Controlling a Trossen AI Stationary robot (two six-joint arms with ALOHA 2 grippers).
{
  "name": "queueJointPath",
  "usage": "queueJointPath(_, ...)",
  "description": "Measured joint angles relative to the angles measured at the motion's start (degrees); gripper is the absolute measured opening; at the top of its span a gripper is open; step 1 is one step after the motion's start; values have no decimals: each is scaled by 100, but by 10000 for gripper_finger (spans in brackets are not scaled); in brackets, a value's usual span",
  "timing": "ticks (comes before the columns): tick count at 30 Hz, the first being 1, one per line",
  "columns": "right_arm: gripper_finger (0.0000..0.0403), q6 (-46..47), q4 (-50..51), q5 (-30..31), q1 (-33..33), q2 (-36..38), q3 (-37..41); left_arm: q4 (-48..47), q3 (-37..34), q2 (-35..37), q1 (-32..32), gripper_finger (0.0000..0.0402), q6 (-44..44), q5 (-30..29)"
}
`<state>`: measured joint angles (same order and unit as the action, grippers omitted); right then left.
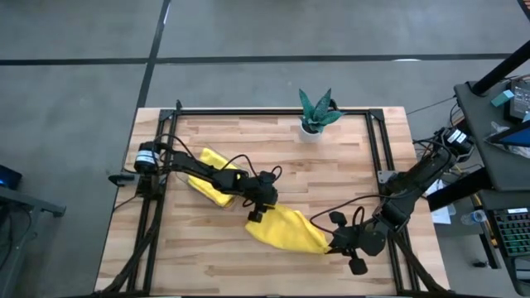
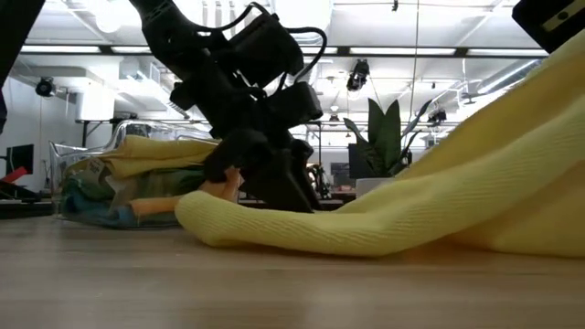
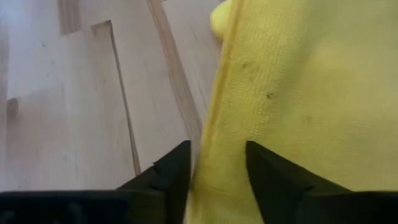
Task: Fold microfiber towels
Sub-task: Fold the yellow microfiber cloth
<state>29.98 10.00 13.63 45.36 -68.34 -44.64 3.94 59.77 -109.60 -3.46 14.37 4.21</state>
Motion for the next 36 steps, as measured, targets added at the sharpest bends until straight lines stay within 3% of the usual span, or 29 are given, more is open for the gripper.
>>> queueJointPath(8, 8, 4, -1, 39, 0, 1, 0, -10, 31, 55, -2, 11, 124, -8)
queueJointPath(12, 8, 4, 54, 157, 13, 96, 0, -34, 22, 421, -68, 3, 118, -185)
queueJointPath(19, 8, 9, 291, 686, 15, 753, -2, -188, -24, 1760, -424, 1, 201, -358)
queueJointPath(24, 8, 51, 643, 1020, 26, 1357, -2, -864, -67, 2851, -778, 0, 311, -1128)
queueJointPath(29, 8, 92, 1205, 1869, 17, 1823, -2, -1437, -124, 3633, -901, 0, 312, -1762)
queueJointPath(34, 8, 12, 1421, 3502, -22, 2072, -2, -1415, -131, 3859, -832, 0, 879, -2617)
queueJointPath(36, 8, -222, 1430, 3886, -52, 2168, -4, -1407, -97, 3862, -782, 0, 1078, -3138)
